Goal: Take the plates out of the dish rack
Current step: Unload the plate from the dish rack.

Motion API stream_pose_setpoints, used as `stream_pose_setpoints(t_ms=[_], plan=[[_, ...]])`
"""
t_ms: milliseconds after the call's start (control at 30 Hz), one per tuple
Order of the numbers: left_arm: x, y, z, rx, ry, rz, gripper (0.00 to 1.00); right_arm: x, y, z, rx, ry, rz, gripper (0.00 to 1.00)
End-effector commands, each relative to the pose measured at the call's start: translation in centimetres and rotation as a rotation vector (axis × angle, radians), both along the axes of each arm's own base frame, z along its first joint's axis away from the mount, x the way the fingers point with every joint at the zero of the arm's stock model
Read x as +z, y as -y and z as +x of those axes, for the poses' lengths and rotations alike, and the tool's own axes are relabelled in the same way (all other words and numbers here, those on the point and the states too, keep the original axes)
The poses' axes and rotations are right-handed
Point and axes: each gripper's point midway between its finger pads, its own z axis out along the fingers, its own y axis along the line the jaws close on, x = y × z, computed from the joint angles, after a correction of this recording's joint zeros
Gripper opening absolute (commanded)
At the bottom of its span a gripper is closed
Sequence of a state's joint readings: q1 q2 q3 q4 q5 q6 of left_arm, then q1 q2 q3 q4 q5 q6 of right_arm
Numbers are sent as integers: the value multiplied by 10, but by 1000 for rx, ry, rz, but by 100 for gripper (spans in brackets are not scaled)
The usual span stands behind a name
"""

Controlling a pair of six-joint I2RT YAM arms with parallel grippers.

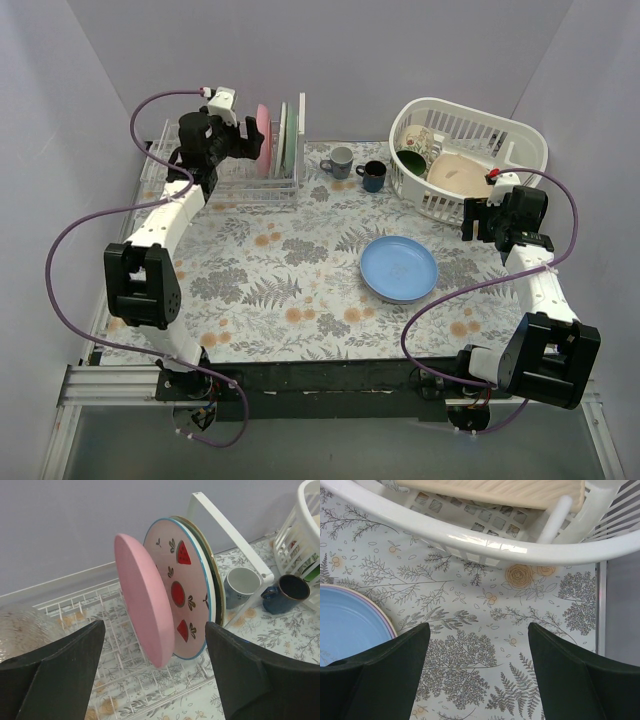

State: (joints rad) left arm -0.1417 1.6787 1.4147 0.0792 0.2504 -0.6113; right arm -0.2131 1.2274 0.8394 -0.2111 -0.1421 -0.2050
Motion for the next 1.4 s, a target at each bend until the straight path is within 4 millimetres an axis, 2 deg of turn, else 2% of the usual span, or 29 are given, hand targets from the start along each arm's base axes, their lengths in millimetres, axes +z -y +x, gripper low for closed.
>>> stream_pose_setpoints(t_ms=[0,167,300,333,433,733,800,867,900,1000,1200,1367], plan=[[5,17,3,-108,-23,-73,80,8,-2,2,12,29,8,87],[-4,16,18,-121,-35,-85,73,7,-2,2,10,29,8,87],[-13,21,26,-154,-61,-95,58,6,-1,1,9,26,5,87],[-16,22,28,-159,-66,-96,49,7,-1,1,9,29,4,87],[-23,24,32,-171,-83,-100,35,8,-1,0,8,30,3,87],[-40,24,39,-181,-115,-86,33,8,-2,0,14,31,4,87],[-41,25,39,-187,-117,-87,29,8,-2,0,12,32,5,87],[-42,25,40,-190,-119,-87,23,9,-2,0,13,33,4,87],[-42,25,40,-190,-120,-87,13,9,-2,0,13,35,3,87],[-43,25,43,-184,-128,-86,0,9,-2,0,14,37,4,87],[-31,21,42,-171,-112,-114,0,8,-3,0,17,33,9,87],[-7,11,37,-152,-68,-201,0,7,-4,0,21,30,11,87]])
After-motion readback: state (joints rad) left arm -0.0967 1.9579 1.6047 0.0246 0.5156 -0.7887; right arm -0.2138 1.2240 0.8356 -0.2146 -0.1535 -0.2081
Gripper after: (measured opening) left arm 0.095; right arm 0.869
